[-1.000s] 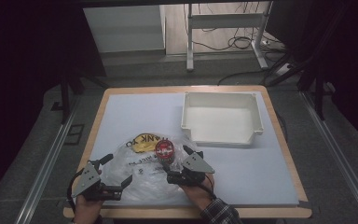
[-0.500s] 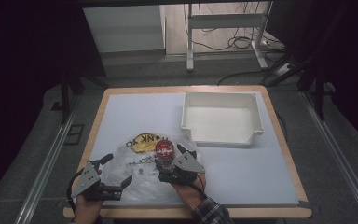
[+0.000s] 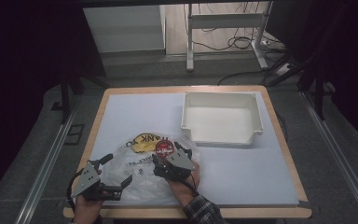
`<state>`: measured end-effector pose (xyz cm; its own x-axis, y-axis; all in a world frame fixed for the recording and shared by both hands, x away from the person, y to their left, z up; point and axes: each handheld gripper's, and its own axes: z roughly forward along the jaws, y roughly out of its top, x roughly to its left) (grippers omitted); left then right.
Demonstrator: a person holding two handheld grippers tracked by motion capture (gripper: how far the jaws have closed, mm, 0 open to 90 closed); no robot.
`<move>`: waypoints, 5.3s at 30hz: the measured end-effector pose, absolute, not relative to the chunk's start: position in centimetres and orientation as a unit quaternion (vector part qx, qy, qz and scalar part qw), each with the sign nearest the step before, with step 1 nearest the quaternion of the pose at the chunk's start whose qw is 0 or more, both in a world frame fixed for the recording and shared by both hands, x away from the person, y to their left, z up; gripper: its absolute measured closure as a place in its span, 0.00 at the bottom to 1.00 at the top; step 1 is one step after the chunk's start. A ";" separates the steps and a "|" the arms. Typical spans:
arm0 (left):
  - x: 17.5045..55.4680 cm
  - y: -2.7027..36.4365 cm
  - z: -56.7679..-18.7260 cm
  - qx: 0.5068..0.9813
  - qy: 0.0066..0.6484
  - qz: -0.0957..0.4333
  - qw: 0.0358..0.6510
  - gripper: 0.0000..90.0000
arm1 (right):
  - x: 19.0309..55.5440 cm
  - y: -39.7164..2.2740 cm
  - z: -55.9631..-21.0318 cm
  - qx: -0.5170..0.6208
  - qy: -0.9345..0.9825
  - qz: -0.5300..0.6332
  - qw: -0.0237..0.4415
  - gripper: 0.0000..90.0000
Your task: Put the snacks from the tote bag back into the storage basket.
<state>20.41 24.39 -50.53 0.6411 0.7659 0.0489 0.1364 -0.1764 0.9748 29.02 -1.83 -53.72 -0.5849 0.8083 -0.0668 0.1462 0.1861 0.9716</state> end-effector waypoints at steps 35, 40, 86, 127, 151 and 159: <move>20.4 24.4 -50.5 0.713 0.316 0.282 0.559 0.01 | 29.8 -0.7 -54.0 0.346 0.714 0.510 0.333 0.29; 20.4 24.4 -50.5 0.713 0.316 0.282 0.558 0.01 | 29.7 -0.7 -54.0 0.345 0.713 0.512 0.332 0.29; 20.4 24.4 -50.5 0.712 0.316 0.284 0.559 0.01 | 28.2 -2.2 -49.7 0.322 0.679 0.555 0.356 0.30; 20.5 24.3 -50.5 0.712 0.316 0.284 0.559 0.01 | 28.1 -8.0 -46.9 0.362 0.646 0.559 0.373 0.31; 20.5 24.4 -50.5 0.712 0.316 0.285 0.558 0.01 | 30.2 -11.4 -46.8 0.388 0.630 0.543 0.398 0.31; 20.5 24.4 -50.5 0.712 0.317 0.285 0.558 0.01 | 31.3 -11.8 -47.0 0.391 0.624 0.542 0.405 0.31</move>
<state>20.46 24.43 -50.49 0.6372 0.7689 0.0525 0.1330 -0.1768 0.9752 31.31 -11.85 -47.05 -0.3664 0.9267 -0.0828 0.0492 0.1082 0.9929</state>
